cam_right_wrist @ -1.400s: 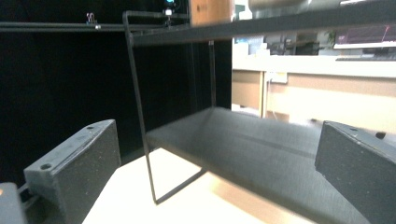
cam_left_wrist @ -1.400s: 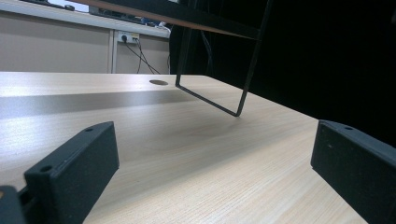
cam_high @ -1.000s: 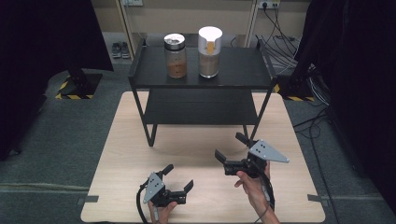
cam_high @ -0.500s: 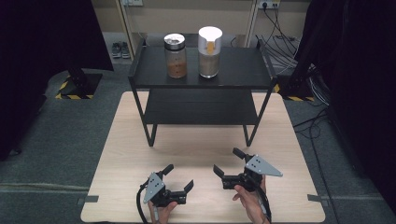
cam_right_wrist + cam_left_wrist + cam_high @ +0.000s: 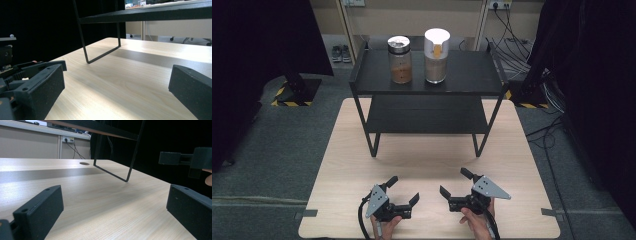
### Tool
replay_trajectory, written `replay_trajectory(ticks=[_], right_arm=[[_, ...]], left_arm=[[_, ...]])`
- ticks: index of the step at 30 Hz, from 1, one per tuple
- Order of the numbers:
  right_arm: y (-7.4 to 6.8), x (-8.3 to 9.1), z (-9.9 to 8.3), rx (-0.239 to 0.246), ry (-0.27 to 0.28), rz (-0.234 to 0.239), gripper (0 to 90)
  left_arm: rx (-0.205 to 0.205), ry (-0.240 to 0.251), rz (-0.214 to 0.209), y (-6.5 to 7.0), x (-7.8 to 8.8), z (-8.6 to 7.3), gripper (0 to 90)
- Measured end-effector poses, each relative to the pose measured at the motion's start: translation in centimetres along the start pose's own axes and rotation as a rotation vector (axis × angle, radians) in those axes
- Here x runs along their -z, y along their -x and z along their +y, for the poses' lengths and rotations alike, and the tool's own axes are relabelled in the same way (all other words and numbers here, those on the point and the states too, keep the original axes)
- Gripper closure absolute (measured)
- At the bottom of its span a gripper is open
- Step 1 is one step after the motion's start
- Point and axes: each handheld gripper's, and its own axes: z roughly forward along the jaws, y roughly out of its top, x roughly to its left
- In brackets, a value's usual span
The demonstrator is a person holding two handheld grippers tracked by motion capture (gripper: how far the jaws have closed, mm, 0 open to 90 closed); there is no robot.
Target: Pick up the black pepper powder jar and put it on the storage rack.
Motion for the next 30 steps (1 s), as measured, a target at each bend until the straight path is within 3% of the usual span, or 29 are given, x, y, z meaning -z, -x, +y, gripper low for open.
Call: replay_trajectory(ticks=[9,30], right_arm=[[-0.3,0.2,-1.1,-0.013,-0.021,-0.003,0.4],[-0.3,0.1,-2.0,0.017,-0.044,0.006,0.4]], left_arm=[[0.003,0.001,0.0,-0.1,0.0,0.0,0.5],[0.01,-0.005,-0.004,-0.2,-0.1,0.1,0.4]])
